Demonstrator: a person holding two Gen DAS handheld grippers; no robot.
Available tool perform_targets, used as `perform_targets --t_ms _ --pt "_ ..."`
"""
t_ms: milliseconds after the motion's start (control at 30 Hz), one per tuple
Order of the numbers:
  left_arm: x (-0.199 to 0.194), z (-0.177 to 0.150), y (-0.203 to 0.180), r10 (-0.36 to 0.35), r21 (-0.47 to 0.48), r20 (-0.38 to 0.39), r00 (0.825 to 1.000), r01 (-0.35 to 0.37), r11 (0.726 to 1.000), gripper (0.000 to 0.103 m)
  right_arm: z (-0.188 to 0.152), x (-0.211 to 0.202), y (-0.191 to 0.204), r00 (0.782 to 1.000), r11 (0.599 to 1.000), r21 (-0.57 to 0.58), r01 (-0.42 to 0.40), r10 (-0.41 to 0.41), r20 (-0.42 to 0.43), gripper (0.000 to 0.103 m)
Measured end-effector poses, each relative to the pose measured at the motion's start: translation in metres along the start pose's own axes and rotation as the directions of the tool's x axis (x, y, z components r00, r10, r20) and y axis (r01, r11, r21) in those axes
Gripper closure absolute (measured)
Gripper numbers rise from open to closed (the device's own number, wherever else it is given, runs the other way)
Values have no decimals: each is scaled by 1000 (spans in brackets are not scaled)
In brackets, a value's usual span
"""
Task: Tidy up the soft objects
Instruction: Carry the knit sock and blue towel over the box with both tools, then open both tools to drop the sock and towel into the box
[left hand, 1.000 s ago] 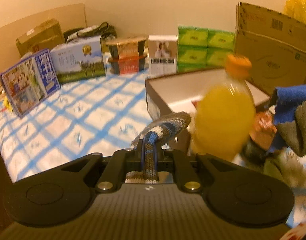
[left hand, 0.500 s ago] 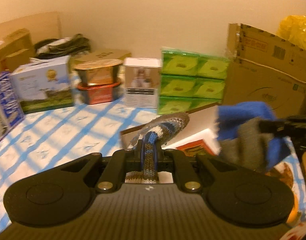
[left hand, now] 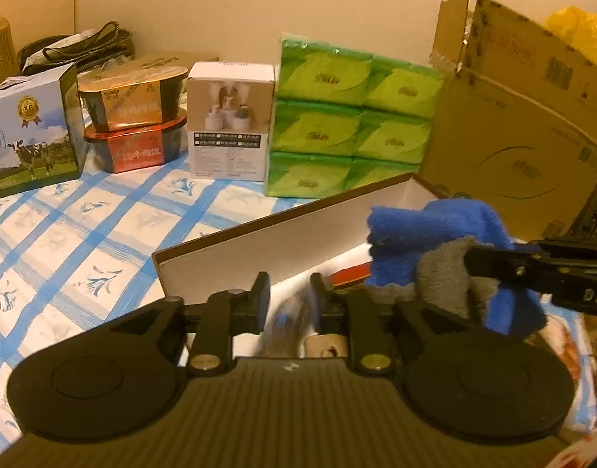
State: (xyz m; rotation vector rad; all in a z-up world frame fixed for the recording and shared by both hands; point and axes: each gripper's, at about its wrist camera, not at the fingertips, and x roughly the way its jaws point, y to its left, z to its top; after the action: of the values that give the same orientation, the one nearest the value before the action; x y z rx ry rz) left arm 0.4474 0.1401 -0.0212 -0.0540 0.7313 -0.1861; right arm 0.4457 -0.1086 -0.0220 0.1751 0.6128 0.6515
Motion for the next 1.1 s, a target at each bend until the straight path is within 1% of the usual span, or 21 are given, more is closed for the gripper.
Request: perform_targets --t_ms 67,167,333,467,500,533,567,600,667,767,933,1100 --pt "3 -1 2 16 -3 -7 1000 -16 1000 80 0 2 -1 1000 1000 3 1 0 -6 90" --pt "5 -5 6 13 -9 -20 1000 -14 1000 79 0 6 -1 1000 1000 6 -5 5 -12 90" --pt "4 -10 8 29 -1 -33 999 -29 1000 75 1 15 4 1000 1000 6 -15 15 -14 90" --pt "1 -12 12 36 -15 -40 999 -37 999 64 4 19 11 999 999 6 -38 38 21 90" --pt "1 -12 13 37 -21 -40 998 -38 999 64 5 19 13 999 999 3 -40 40 29 84" --pt "0 -13 14 37 -28 -42 998 -38 999 63 5 20 14 999 999 -2 -42 42 35 68" --pt "-1 -13 15 36 -33 -45 998 -38 999 61 6 20 16 998 999 -5 -43 44 39 57" --pt "-1 -14 16 37 -36 -45 998 -39 999 58 6 19 17 998 999 -2 -45 45 49 43" --pt "-4 -15 16 42 -41 -44 998 -44 998 55 5 16 17 997 999 0 -49 49 55 41" --pt "-8 -17 17 50 -52 -43 998 -52 997 50 2 15 16 1000 1000 -5 -23 23 20 41" --pt "-20 -20 18 59 -65 -36 998 -61 996 47 -8 8 11 999 1000 -9 20 -20 -25 39" --pt "-34 -19 16 66 -63 -22 998 -67 996 44 -13 -5 11 998 999 -16 44 -44 -41 38"
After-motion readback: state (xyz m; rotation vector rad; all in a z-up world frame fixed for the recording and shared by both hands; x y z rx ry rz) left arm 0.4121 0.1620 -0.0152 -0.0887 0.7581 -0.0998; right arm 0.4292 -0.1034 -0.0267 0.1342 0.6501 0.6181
